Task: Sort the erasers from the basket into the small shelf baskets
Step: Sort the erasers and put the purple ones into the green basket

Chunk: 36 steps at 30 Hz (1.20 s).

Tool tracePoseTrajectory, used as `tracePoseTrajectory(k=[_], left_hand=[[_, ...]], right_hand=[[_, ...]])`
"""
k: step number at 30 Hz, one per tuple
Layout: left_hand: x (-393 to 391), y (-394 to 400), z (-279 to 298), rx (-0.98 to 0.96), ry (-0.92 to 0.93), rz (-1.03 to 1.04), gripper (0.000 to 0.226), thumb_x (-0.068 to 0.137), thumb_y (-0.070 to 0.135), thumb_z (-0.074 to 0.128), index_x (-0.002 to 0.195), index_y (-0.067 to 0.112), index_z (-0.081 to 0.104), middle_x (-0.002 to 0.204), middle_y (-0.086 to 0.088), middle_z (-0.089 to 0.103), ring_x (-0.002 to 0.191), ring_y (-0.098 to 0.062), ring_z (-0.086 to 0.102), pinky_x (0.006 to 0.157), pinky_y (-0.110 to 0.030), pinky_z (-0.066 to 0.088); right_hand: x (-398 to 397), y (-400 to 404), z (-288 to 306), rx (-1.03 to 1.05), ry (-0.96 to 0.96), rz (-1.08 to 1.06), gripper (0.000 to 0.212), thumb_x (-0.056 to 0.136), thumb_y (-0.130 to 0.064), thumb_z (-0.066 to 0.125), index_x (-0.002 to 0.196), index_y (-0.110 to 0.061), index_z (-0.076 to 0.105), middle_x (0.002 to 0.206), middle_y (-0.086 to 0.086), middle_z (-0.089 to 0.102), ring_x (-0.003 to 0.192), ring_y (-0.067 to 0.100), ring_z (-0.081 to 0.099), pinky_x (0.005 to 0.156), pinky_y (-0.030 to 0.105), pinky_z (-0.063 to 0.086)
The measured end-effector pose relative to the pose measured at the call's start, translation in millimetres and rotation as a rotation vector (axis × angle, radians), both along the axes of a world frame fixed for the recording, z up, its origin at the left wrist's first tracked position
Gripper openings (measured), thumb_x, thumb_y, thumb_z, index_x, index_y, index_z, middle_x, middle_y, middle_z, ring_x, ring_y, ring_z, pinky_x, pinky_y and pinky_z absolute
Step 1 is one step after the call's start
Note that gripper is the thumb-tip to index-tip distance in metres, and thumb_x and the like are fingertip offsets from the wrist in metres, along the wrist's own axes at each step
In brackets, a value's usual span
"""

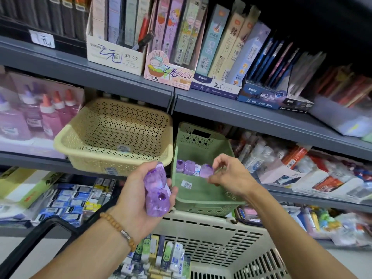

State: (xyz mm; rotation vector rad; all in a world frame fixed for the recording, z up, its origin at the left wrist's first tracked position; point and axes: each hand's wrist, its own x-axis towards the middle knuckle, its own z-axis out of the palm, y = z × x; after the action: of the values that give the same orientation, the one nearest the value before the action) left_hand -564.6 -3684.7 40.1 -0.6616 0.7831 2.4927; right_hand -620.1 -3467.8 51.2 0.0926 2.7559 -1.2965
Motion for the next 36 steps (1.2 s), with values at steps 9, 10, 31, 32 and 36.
tracePoseTrajectory(k=[9, 10, 31, 32, 36], left_hand=[[-1.2, -3.5, 0.5, -0.087, 0.137, -0.037, 0.046, 0.054, 0.033, 0.072, 0.096, 0.015, 0.068, 0.079, -0.009, 0.061, 0.06, -0.026, 0.062, 0.041, -0.025, 0.048], [-1.0, -4.3, 0.0, -0.096, 0.157, -0.046, 0.048, 0.055, 0.033, 0.071, 0.1, 0.015, 0.069, 0.079, -0.009, 0.062, 0.059, -0.025, 0.062, 0.041, -0.025, 0.048], [0.8, -9.5, 0.3, -0.152, 0.283, -0.264, 0.02, 0.064, 0.028, 0.071, 0.074, 0.012, 0.078, 0.077, -0.01, 0.069, 0.056, -0.022, 0.061, 0.035, -0.024, 0.044], [0.9, -8.9, 0.1, -0.185, 0.292, -0.264, 0.021, 0.063, 0.03, 0.071, 0.073, 0.013, 0.078, 0.077, -0.009, 0.069, 0.057, -0.021, 0.061, 0.036, -0.024, 0.044], [0.0, -7.0, -0.7, -0.312, 0.293, -0.234, 0.037, 0.057, 0.039, 0.075, 0.081, 0.011, 0.077, 0.084, -0.011, 0.069, 0.059, -0.018, 0.062, 0.04, -0.025, 0.045]], right_hand=[[-47.2, 8.6, -41.3, 0.661, -0.089, 0.107, 0.033, 0.08, -0.009, 0.069, 0.105, -0.02, 0.05, 0.114, 0.006, 0.057, 0.102, 0.022, 0.051, 0.087, 0.026, 0.041], [-50.4, 8.7, -42.3, 0.671, -0.095, 0.121, 0.039, 0.081, -0.011, 0.069, 0.115, -0.018, 0.053, 0.117, 0.006, 0.057, 0.107, 0.022, 0.052, 0.093, 0.027, 0.042], [24.3, -53.8, 39.1, 0.019, 0.168, 0.539, 0.034, 0.082, -0.015, 0.078, 0.112, -0.03, 0.07, 0.099, -0.004, 0.064, 0.08, 0.017, 0.061, 0.077, 0.036, 0.052], [24.7, -53.7, 37.9, 0.071, 0.172, 0.537, 0.038, 0.082, -0.013, 0.078, 0.115, -0.027, 0.069, 0.1, -0.002, 0.063, 0.081, 0.019, 0.061, 0.077, 0.034, 0.052], [18.2, -39.9, 33.9, 0.303, 0.174, 0.51, 0.047, 0.073, -0.012, 0.075, 0.117, -0.025, 0.068, 0.1, -0.001, 0.061, 0.085, 0.014, 0.061, 0.08, 0.026, 0.053]])
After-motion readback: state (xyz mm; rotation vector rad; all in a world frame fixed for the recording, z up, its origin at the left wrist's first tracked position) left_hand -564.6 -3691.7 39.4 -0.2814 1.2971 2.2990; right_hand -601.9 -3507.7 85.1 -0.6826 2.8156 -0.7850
